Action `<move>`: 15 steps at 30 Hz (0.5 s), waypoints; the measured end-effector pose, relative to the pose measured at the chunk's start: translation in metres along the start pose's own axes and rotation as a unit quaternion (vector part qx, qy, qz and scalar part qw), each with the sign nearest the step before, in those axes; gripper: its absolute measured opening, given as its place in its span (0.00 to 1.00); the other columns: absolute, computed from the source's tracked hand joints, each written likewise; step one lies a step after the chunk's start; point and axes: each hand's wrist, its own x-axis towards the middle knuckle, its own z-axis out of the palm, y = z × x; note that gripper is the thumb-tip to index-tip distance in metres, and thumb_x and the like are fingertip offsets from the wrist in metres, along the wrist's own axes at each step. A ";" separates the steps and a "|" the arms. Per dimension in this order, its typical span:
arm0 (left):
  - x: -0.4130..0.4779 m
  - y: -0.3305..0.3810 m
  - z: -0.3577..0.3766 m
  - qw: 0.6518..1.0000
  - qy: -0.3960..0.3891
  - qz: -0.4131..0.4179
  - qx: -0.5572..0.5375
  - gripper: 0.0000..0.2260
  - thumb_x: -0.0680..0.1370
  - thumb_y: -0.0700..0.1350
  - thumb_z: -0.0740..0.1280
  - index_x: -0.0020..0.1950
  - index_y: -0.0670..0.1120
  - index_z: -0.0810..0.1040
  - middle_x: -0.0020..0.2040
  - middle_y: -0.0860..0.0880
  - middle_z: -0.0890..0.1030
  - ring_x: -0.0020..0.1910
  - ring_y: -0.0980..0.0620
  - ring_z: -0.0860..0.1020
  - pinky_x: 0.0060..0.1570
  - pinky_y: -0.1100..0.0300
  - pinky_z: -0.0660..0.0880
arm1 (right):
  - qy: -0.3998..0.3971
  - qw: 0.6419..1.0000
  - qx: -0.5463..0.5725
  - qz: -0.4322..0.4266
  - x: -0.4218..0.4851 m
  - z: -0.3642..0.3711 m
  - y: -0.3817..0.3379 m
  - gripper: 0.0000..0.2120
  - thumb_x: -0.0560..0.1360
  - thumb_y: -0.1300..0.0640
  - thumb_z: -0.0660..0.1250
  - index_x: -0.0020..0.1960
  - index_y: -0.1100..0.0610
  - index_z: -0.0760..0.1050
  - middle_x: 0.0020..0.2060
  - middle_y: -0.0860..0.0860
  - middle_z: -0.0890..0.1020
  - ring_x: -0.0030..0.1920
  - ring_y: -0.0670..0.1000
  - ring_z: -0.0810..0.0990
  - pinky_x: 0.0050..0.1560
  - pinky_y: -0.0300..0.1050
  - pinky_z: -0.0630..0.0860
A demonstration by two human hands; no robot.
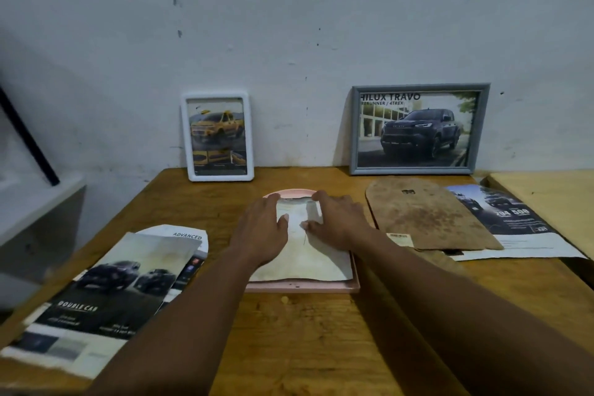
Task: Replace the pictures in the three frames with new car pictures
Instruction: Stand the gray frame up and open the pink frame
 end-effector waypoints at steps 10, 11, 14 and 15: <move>-0.001 -0.008 -0.006 0.999 0.013 -0.032 -0.041 0.26 0.83 0.57 0.61 0.80 0.53 0.61 0.79 0.49 0.66 0.76 0.44 0.65 0.71 0.41 0.69 | 0.132 0.983 0.108 -0.065 -0.007 0.002 -0.013 0.27 0.76 0.54 0.69 0.70 0.46 0.62 0.68 0.49 0.72 0.65 0.55 0.72 0.63 0.56 0.70; -0.001 -0.008 -0.006 0.998 0.018 -0.028 -0.050 0.26 0.83 0.57 0.61 0.80 0.53 0.61 0.79 0.50 0.66 0.76 0.44 0.65 0.71 0.41 0.69 | 0.151 0.976 0.135 -0.078 -0.008 0.000 -0.014 0.26 0.76 0.57 0.69 0.70 0.47 0.63 0.67 0.49 0.73 0.63 0.54 0.74 0.60 0.52 0.73; -0.002 -0.006 -0.008 0.996 0.038 -0.013 -0.083 0.25 0.83 0.57 0.61 0.79 0.54 0.61 0.79 0.51 0.65 0.75 0.44 0.67 0.70 0.43 0.70 | 0.195 0.945 0.252 -0.081 -0.009 -0.014 -0.018 0.22 0.76 0.62 0.68 0.66 0.49 0.68 0.62 0.47 0.76 0.58 0.48 0.74 0.52 0.38 0.72; -0.003 -0.005 -0.009 0.995 0.049 -0.006 -0.092 0.25 0.83 0.57 0.61 0.79 0.55 0.61 0.80 0.51 0.64 0.75 0.45 0.67 0.70 0.44 0.70 | 0.200 0.933 0.290 -0.069 -0.009 -0.020 -0.017 0.21 0.76 0.62 0.69 0.65 0.49 0.69 0.59 0.45 0.76 0.57 0.46 0.73 0.52 0.36 0.71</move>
